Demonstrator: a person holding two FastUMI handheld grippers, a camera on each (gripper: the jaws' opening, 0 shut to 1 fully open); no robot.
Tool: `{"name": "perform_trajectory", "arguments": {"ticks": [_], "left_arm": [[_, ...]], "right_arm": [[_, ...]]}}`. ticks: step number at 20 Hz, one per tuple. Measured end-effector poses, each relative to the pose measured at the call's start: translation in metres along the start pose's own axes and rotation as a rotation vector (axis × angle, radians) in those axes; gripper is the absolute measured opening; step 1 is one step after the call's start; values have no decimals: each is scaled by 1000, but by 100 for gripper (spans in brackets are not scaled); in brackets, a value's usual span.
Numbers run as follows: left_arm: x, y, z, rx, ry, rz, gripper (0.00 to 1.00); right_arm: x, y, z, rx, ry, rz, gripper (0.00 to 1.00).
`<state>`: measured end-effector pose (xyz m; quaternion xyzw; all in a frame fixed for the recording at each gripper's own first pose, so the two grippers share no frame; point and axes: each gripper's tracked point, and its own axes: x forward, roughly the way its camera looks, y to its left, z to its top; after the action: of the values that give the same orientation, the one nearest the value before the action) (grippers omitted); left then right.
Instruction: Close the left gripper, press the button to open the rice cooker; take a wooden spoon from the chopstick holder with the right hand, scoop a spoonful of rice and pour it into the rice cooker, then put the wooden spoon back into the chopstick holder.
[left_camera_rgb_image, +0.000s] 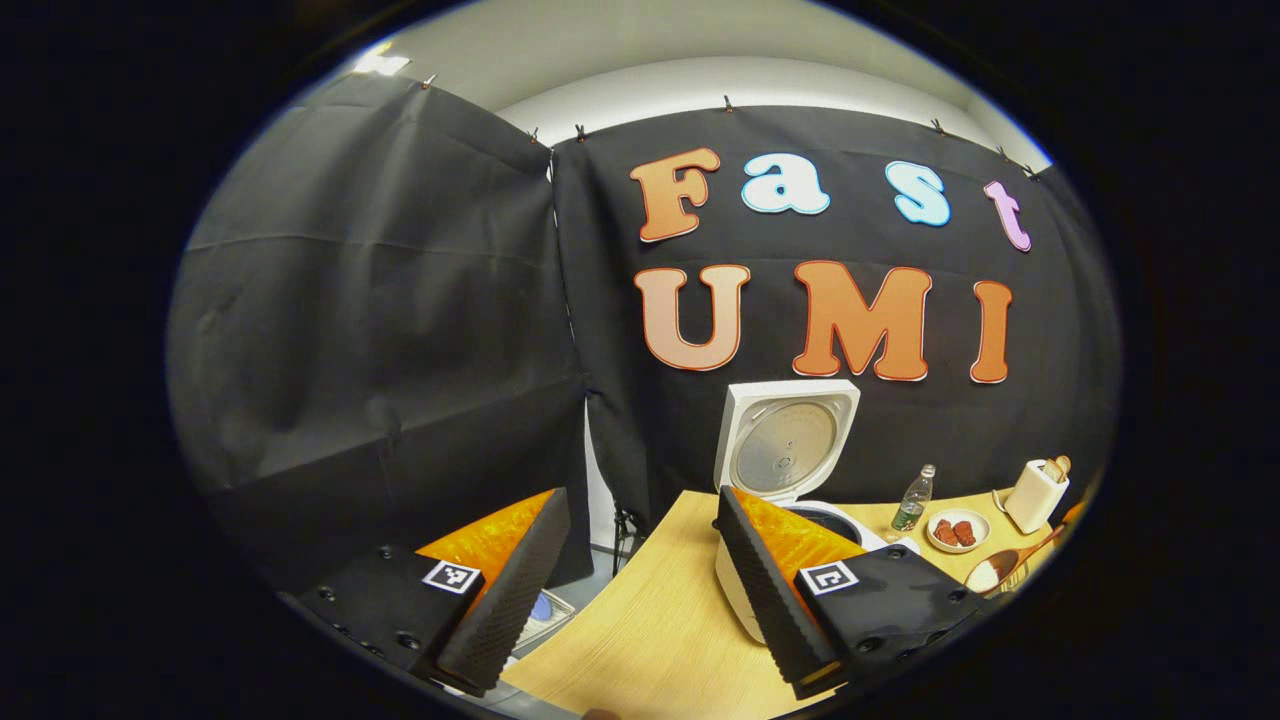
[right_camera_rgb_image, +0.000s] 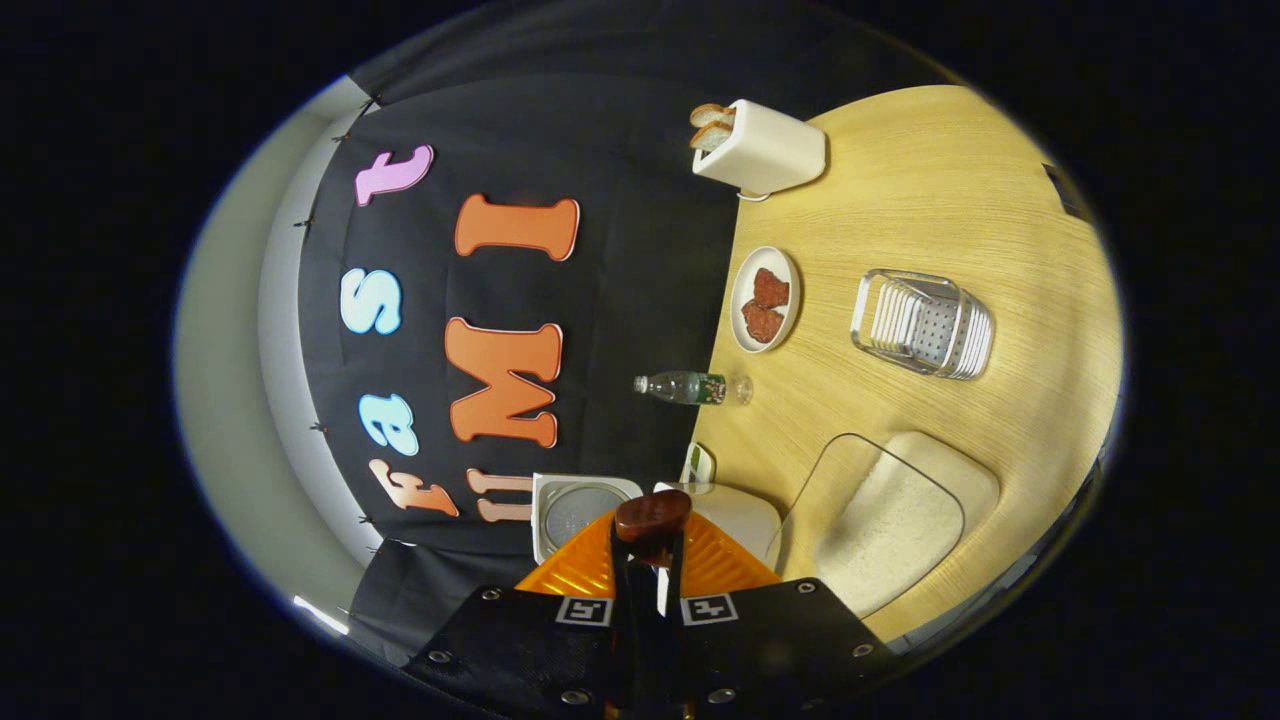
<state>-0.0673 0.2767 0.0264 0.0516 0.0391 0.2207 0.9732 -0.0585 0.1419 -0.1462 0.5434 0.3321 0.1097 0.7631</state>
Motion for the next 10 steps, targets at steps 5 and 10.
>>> {"name": "perform_trajectory", "arguments": {"ticks": [5,10], "left_arm": [[2,0,-4,-22,7,-16,100],[2,4,-8,-25,15,-20,100]], "right_arm": [[31,43,-14,4,44,42,10],[73,99,-33,-14,87,104,11]]}}
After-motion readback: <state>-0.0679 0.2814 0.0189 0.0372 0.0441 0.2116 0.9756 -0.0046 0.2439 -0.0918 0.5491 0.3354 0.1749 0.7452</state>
